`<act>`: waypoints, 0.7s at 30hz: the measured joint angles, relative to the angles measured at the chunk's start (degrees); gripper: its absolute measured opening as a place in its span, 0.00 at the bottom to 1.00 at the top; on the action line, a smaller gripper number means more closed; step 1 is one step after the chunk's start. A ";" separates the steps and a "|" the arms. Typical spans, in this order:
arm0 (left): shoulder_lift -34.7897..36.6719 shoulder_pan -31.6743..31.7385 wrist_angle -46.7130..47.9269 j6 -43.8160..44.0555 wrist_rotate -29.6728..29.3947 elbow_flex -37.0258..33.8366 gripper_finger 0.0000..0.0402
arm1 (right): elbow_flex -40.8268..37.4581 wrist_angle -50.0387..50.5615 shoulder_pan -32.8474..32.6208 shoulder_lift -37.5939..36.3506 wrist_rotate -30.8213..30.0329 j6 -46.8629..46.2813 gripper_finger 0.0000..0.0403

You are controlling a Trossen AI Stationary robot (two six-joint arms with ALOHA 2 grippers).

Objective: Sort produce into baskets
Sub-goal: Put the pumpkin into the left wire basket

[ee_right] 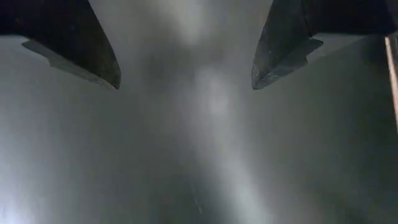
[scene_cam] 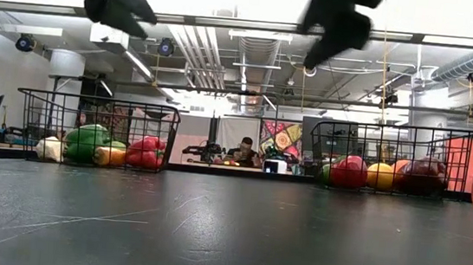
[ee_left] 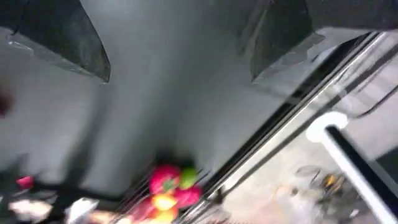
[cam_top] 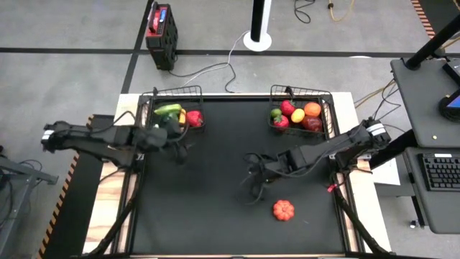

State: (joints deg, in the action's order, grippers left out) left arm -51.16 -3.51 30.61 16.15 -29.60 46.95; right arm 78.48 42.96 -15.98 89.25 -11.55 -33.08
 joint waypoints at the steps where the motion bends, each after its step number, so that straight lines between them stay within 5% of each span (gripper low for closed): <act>1: -0.08 -1.83 -1.91 0.07 -0.88 -0.56 0.92 | 0.00 2.75 -0.36 0.00 0.08 -2.56 0.87; 9: -2.30 -7.83 -8.78 0.12 -3.00 -3.00 0.92 | 0.00 21.92 -2.88 0.00 10.52 -20.65 0.87; 14: -4.78 -7.97 -11.01 0.05 -2.95 -3.00 0.92 | -0.02 25.49 -6.05 -0.31 17.38 -26.70 0.87; 21: -10.80 -10.32 -20.29 -2.15 -1.97 -3.00 0.92 | -0.11 25.85 -12.39 -2.03 19.03 -34.42 0.85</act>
State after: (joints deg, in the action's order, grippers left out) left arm -61.96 -13.83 10.32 14.00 -31.57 43.94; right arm 78.37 68.82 -28.37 87.22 7.49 -67.50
